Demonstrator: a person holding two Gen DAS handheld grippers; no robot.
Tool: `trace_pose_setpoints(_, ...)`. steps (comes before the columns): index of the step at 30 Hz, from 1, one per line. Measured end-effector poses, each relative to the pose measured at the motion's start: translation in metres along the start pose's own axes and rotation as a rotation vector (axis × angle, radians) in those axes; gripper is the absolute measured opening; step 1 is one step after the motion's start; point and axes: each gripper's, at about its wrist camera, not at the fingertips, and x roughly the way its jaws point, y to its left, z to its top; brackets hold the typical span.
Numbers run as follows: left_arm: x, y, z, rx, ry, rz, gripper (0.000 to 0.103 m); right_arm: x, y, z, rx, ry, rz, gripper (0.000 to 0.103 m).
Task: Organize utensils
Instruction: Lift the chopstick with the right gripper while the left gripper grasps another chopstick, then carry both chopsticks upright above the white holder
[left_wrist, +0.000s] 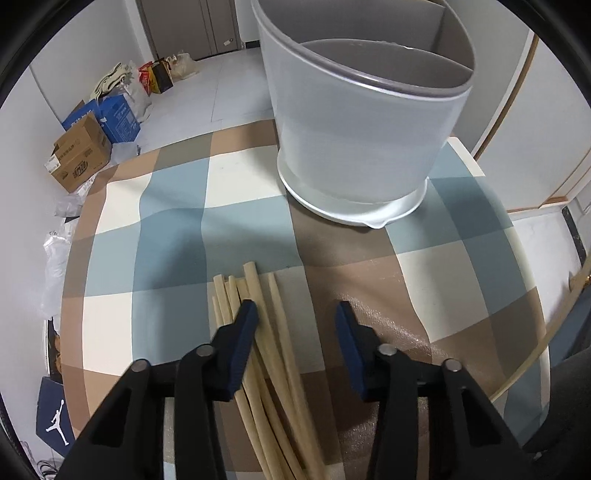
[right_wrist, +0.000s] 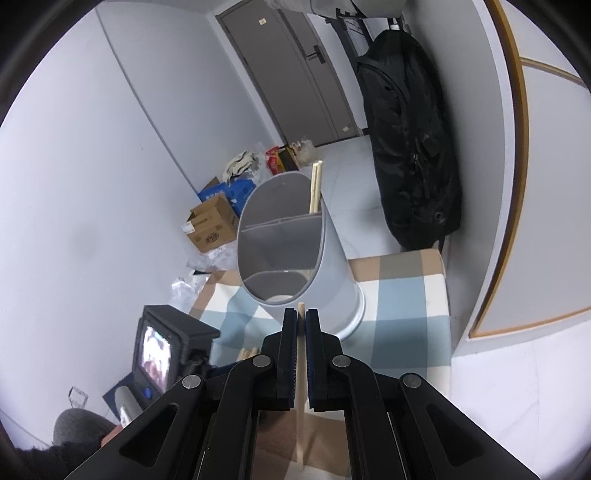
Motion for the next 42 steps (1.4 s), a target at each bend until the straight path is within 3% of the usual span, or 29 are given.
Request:
trace_pose_setpoints(5,0.002,0.007,0.002,-0.049,0.006,-0.021,0.009,0.001,-0.001,0.000,0.014,0.009,-0.001,0.003)
trace_pose_setpoints(8,0.001,0.013,0.001,-0.100,0.003,-0.047,0.005,0.000,0.000,0.001,0.013,0.004,-0.004,0.003)
trace_pose_setpoints(23,-0.026,0.006,-0.004,-0.159,-0.081,-0.132,0.001,0.000,-0.001,0.002,0.025,-0.003,-0.010,0.003)
trace_pose_setpoints(42,-0.094,0.031,0.003,-0.216,-0.342,-0.227,0.001,-0.012,0.030,-0.003,-0.054,-0.073,0.034,0.003)
